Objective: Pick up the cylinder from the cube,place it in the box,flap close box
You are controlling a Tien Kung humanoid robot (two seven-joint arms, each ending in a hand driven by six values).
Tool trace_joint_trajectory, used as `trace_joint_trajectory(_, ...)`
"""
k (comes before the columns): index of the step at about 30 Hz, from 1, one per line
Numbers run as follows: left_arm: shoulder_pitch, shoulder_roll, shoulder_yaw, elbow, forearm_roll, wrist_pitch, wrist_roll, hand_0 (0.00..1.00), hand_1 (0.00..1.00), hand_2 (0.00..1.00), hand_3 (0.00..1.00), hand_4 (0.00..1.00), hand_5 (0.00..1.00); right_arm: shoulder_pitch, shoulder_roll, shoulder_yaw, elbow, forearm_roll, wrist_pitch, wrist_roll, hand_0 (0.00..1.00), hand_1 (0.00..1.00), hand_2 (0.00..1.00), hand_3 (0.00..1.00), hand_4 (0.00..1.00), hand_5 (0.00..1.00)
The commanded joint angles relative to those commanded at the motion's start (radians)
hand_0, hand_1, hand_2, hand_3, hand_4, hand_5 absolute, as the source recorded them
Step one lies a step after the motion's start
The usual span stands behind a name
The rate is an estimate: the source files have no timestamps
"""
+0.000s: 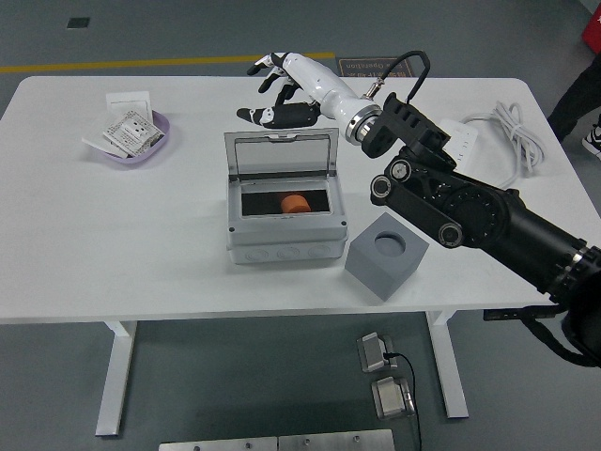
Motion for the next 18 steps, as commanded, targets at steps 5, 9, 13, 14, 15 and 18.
trace_joint_trajectory(5, -0.003, 0.001, -0.001, 0.0, 0.003, 0.0, 0.0, 0.654, 0.663, 0.569, 0.611, 0.718, 0.407, 0.02, 0.021, -0.009, -0.093, 0.019, 0.005, 0.002, 0.755, 0.724, 0.726, 0.715, 0.884, 0.543)
trace_joint_trajectory(9, -0.004, 0.003, -0.003, 0.0, 0.006, -0.001, 0.0, 0.654, 0.663, 0.569, 0.611, 0.718, 0.407, 0.028, 0.032, -0.017, -0.134, 0.033, 0.005, 0.004, 0.755, 0.724, 0.726, 0.715, 0.884, 0.543)
trace_joint_trajectory(13, -0.005, 0.003, -0.004, 0.0, 0.008, -0.001, 0.0, 0.653, 0.663, 0.569, 0.611, 0.718, 0.407, 0.031, 0.042, -0.028, -0.151, 0.043, -0.001, 0.004, 0.805, 0.75, 0.742, 0.711, 0.875, 0.531)
trace_joint_trajectory(14, -0.005, 0.003, -0.004, 0.0, 0.009, -0.001, -0.001, 0.653, 0.663, 0.569, 0.611, 0.718, 0.407, 0.032, 0.045, -0.032, -0.154, 0.045, -0.002, 0.004, 0.805, 0.75, 0.742, 0.711, 0.875, 0.531)
trace_joint_trajectory(15, -0.006, 0.004, -0.004, 0.0, 0.009, -0.001, -0.001, 0.653, 0.663, 0.569, 0.611, 0.718, 0.407, 0.032, 0.048, -0.038, -0.156, 0.047, -0.004, 0.004, 0.805, 0.75, 0.742, 0.711, 0.875, 0.531)
trace_joint_trajectory(18, -0.007, 0.004, -0.005, 0.0, 0.01, -0.001, -0.001, 0.653, 0.665, 0.57, 0.611, 0.718, 0.406, 0.032, 0.058, -0.055, -0.162, 0.05, -0.009, 0.004, 0.803, 0.744, 0.738, 0.708, 0.877, 0.539)
